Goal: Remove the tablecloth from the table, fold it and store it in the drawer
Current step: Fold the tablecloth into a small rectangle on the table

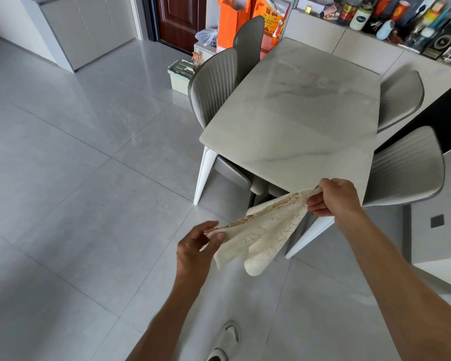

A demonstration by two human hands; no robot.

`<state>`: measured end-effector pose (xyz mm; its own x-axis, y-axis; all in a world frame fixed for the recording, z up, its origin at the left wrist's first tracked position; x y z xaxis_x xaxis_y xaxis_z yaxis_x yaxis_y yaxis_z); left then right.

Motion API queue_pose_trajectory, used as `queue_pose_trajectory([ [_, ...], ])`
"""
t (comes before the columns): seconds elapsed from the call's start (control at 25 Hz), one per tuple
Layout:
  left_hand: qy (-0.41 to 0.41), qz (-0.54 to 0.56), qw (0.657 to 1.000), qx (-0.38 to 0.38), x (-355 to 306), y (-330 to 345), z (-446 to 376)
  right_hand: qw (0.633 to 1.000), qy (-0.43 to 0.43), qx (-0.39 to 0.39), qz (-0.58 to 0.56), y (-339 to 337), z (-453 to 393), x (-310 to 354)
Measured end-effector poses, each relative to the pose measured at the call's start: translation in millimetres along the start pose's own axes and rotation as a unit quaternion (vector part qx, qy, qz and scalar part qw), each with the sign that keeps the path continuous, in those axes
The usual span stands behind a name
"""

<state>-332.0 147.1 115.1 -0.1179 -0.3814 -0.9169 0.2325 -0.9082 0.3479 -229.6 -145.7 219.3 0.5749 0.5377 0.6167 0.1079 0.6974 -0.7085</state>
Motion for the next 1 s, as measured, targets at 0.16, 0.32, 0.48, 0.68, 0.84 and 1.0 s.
queue_pose_trajectory([
  [0.16, -0.099, -0.013, 0.987, -0.129, 21, 2, -3, 1.000, -0.008, 0.015, -0.008, 6, 7, 3],
  [0.32, -0.076, 0.141, 0.982, -0.099, 17, 11, -14, 1.000, -0.010, 0.007, 0.008, 5, 7, -1],
  [0.48, 0.012, 0.008, 1.000, 0.027, 1, 26, -23, 1.000, 0.000, 0.005, 0.017, 3, 7, -8],
  [0.68, -0.031, 0.064, 0.996, -0.054, -5, 22, -25, 1.000, 0.003, 0.009, 0.020, 7, 7, -9],
  [0.84, -0.025, -0.043, 0.989, 0.136, 0, 1, -11, 0.997, -0.042, -0.019, 0.066, 2, 5, -1],
  [1.0, -0.250, -0.071, 0.888, 0.378, 33, -13, 29, 0.972, -0.146, -0.046, 0.179, 3, 11, 18],
])
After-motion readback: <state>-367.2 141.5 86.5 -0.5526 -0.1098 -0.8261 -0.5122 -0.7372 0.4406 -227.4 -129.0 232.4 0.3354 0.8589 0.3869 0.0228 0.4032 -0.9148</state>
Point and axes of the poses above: each hand's wrist, its own z-axis away from the middle knuckle, its own y-axis out of the palm, x = y × z, the point moved 3 cm from there along -z, towards the middle knuckle, and after that the axes turned 14 degrees about z, right-handed, at the moved point
